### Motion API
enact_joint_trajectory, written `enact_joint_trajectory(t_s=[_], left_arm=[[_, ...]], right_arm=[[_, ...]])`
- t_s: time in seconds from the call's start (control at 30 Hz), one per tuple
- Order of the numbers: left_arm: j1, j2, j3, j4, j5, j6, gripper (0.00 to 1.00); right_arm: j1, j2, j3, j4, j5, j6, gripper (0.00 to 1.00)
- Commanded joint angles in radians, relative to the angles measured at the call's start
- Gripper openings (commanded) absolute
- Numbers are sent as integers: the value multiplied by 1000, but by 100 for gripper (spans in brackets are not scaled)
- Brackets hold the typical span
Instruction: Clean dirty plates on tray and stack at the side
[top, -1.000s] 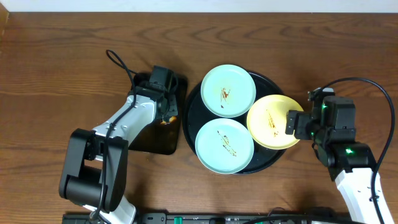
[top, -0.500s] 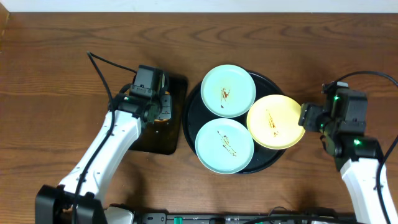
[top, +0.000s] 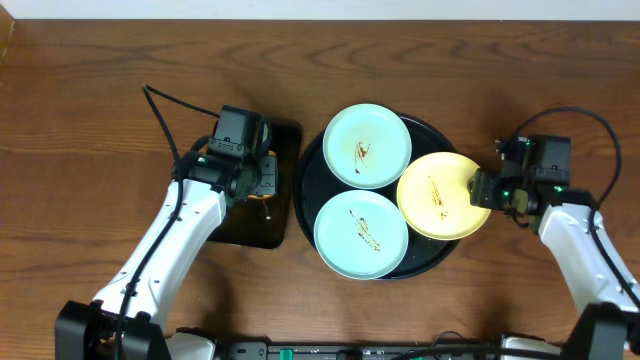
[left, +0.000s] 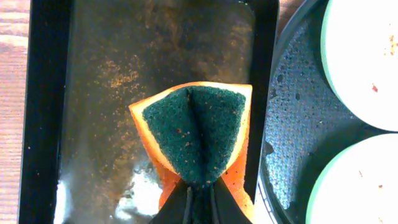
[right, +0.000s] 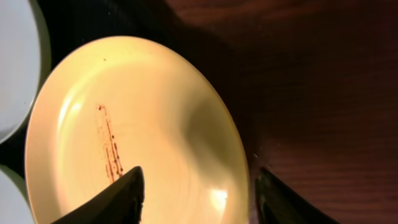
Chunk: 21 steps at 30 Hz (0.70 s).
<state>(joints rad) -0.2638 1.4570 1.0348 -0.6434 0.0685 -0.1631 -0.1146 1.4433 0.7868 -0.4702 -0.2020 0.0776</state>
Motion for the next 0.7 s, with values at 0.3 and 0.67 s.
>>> enact_joint_trajectory(t_s=[0.3,0.67], left_arm=[[3,1,14,-4,2,13,8],[3,1,14,-4,17,13,7]], right_arm=[[-15,113,14,14,-28,-4,22],[-15,112,14,10,-27,-4,1]])
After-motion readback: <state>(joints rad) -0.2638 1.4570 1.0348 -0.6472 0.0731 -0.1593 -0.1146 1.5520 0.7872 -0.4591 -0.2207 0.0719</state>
